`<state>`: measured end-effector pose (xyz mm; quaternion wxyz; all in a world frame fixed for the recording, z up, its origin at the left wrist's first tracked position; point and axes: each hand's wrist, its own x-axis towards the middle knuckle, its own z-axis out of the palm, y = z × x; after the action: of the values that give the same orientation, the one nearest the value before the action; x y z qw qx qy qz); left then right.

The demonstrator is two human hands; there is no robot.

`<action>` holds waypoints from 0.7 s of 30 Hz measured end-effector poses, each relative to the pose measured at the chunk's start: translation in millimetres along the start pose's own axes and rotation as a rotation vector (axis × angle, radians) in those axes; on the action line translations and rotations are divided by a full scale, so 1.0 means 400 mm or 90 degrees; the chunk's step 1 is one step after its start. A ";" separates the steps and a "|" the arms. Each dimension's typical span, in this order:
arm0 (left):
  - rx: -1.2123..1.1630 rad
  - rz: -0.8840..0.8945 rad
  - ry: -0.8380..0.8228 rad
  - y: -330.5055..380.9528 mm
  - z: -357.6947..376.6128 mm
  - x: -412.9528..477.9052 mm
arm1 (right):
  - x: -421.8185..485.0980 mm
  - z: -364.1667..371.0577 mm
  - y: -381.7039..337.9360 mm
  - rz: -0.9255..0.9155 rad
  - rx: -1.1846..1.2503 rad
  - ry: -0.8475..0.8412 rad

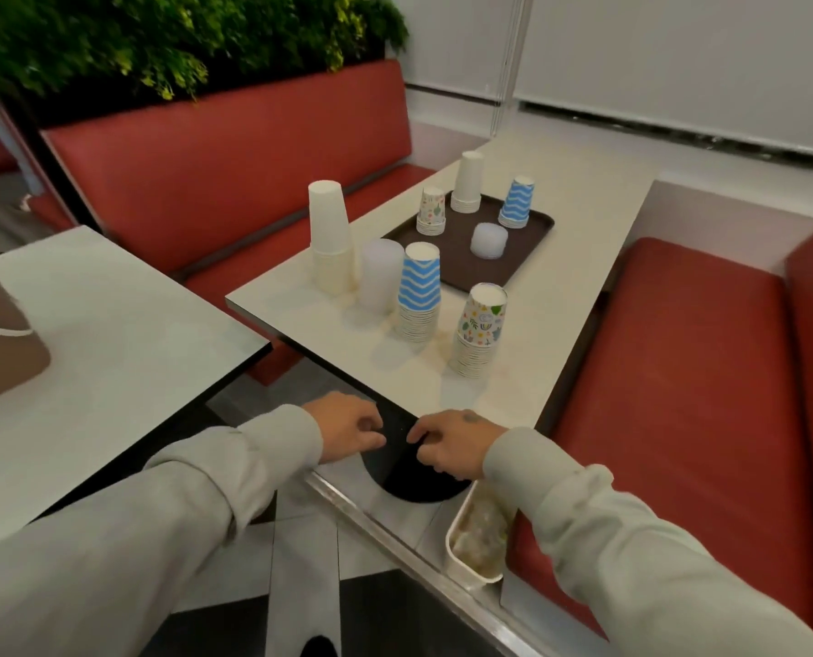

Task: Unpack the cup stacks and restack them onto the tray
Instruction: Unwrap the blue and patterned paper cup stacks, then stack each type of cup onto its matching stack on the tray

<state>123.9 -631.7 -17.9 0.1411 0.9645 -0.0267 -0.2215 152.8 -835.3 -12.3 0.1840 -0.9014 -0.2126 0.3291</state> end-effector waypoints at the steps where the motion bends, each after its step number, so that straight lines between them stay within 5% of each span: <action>1: -0.011 0.001 0.026 0.002 -0.020 0.000 | -0.002 -0.023 -0.006 -0.006 0.012 0.023; 9: -0.236 0.025 0.156 0.016 -0.122 0.045 | -0.039 -0.164 -0.006 -0.025 0.206 0.238; 21: -0.337 0.090 0.060 0.074 -0.098 0.234 | 0.012 -0.223 0.076 0.184 0.377 0.507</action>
<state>225.7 -660.7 -15.0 0.4044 0.8992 -0.0282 -0.1649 224.1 -875.5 34.8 0.4504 -0.8864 0.1032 0.0283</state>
